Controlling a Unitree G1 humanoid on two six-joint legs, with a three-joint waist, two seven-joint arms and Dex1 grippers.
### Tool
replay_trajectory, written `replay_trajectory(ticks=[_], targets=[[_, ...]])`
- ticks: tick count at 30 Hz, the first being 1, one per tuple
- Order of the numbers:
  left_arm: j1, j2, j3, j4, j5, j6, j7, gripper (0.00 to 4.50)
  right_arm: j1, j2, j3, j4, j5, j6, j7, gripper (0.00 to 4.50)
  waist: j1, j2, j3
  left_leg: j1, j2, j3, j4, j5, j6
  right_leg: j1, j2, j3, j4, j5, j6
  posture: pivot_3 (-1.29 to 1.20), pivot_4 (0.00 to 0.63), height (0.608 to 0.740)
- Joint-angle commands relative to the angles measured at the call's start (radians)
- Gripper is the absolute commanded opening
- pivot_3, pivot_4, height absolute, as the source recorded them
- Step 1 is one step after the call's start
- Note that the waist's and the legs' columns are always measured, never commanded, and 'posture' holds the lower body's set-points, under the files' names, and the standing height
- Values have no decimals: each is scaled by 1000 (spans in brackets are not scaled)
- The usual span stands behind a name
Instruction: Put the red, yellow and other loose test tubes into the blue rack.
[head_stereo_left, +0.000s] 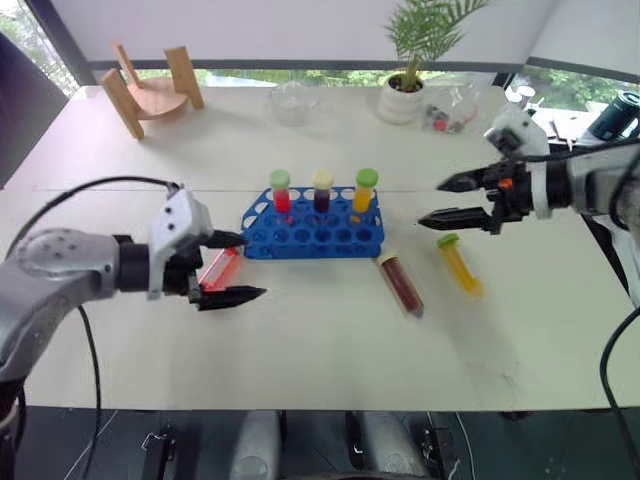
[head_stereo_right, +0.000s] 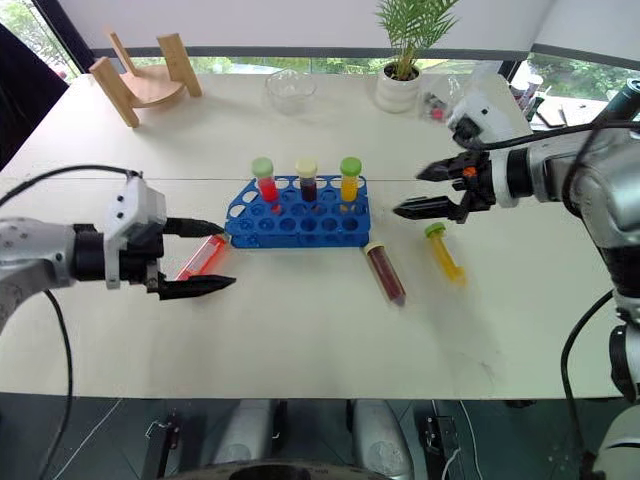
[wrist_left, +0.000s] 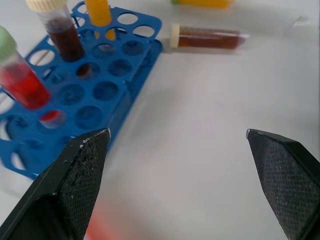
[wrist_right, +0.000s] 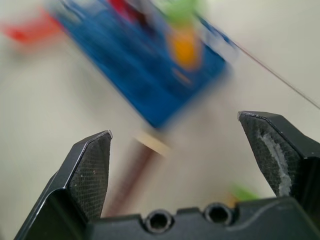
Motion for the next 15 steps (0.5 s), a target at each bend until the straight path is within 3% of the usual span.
replay_trajectory(ticks=[1,7,14,15], targets=[[-48,12,-18,15,79,-85,-39,4500,-88,19,112,158,-165,-19,107,4461,-2,2,1,-1,0,0,-1,0,0,-2,0,0,1,0,0,0,150,740],[21,-85,13,23,95,-116,6,4500,-142,128,201,357,-308,1,185,4461,-7,3,2,-13,1,0,0,0,0,-16,1,1,6,0,-1,0,150,740],[141,-161,21,-31,107,-127,71,4500,-148,210,247,494,-429,-44,248,4461,-2,3,2,-15,0,0,4,1,-1,-16,1,0,8,0,1,0,150,740],[148,-170,19,-33,111,-131,78,4500,-149,222,254,519,-449,-59,254,4233,-1,3,2,-14,0,0,5,1,-1,-16,1,0,8,0,1,0,150,740]])
